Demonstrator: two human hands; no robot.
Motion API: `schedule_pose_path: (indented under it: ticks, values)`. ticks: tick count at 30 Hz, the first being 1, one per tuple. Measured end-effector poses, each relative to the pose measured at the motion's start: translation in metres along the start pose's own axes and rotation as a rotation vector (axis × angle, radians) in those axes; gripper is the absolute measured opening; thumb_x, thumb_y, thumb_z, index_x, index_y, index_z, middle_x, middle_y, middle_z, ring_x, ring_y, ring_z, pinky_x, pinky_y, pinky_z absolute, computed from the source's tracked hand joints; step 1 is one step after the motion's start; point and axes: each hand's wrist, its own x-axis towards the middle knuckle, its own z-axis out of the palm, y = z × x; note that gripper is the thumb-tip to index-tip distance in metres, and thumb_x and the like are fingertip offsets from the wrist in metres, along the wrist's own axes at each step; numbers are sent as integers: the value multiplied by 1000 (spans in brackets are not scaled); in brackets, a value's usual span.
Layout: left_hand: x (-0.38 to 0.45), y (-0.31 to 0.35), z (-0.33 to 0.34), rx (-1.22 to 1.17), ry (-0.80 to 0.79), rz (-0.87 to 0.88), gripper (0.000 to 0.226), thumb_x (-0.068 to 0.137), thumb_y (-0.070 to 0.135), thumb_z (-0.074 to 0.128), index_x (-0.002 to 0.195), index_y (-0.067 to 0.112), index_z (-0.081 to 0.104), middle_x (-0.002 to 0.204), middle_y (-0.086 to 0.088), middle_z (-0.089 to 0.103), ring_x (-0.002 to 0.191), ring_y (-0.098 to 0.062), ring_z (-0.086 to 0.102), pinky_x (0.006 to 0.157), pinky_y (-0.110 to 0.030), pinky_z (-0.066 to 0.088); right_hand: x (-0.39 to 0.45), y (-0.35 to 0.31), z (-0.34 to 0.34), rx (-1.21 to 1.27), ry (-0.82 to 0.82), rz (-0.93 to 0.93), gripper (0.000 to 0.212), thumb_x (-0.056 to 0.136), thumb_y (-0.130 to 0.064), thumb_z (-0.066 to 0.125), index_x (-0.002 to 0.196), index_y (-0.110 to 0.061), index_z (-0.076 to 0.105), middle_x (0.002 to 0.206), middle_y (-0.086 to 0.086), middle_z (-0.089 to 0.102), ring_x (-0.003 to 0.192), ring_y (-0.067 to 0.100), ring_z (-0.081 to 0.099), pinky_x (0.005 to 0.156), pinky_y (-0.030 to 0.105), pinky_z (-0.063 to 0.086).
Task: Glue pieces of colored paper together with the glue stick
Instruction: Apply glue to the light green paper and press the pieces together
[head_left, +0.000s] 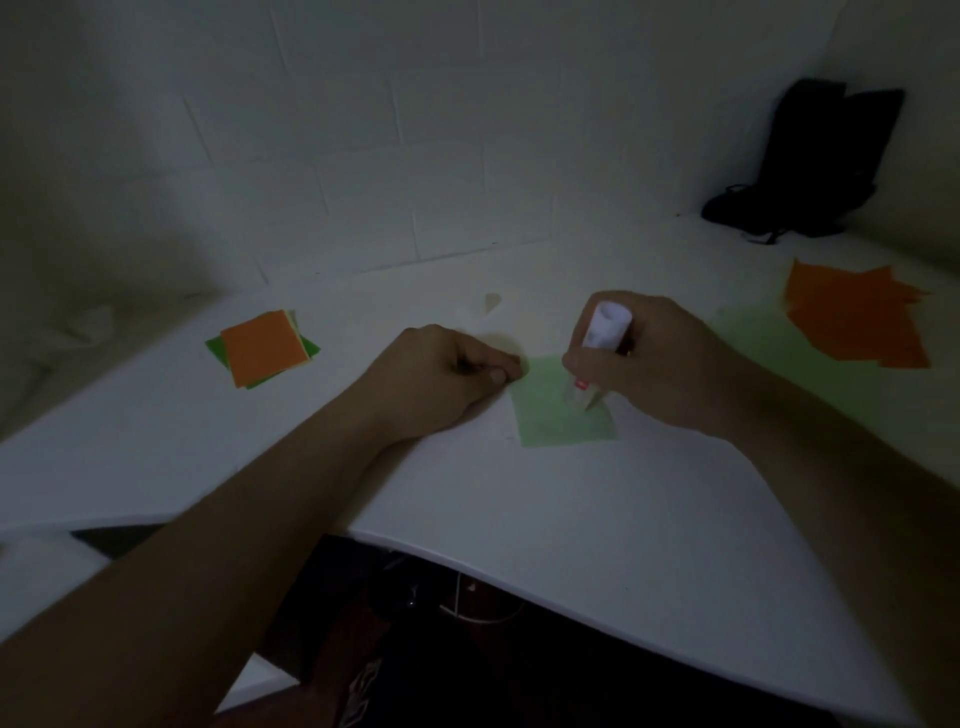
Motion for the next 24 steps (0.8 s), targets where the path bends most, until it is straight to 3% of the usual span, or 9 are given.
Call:
schedule_pose_path:
  ticks: [4, 8, 12, 18, 24]
  values:
    - [-1, 0, 0, -10, 4, 3, 21, 98, 31, 66, 112, 42, 77, 120, 22, 72, 116, 8, 61, 108, -12, 39, -1, 0, 2, -17, -46, -13, 15, 84, -40, 69, 76, -28, 63, 79, -12, 69, 75, 9, 66, 72, 37, 52]
    - [-1, 0, 1, -7, 10, 7, 21, 98, 30, 66, 112, 41, 78, 119, 22, 73, 114, 8, 62, 106, -11, 40, -2, 0, 2, -27, -56, -5, 15, 86, -33, 72, 75, -27, 63, 79, -11, 69, 73, 10, 65, 70, 33, 50]
    - [-1, 1, 1, 16, 16, 2, 21, 98, 31, 66, 112, 41, 77, 119, 22, 73, 114, 9, 61, 98, 0, 35, -1, 1, 1, -31, -66, 4, 18, 87, -30, 73, 73, -27, 61, 76, -8, 67, 69, 9, 63, 65, 28, 46]
    - [0, 0, 2, 20, 14, 12, 21, 98, 32, 66, 112, 42, 77, 120, 23, 72, 115, 9, 61, 105, -9, 39, -2, 0, -1, -13, -116, -21, 24, 87, -20, 76, 68, -23, 61, 71, -7, 66, 65, 11, 62, 63, 28, 48]
    - [0, 0, 2, -1, 17, 3, 20, 98, 31, 66, 109, 43, 77, 118, 23, 73, 114, 10, 61, 105, -9, 40, -3, -3, 0, 64, -117, -2, 17, 79, -32, 71, 68, -26, 60, 71, 0, 65, 65, 23, 62, 65, 47, 52]
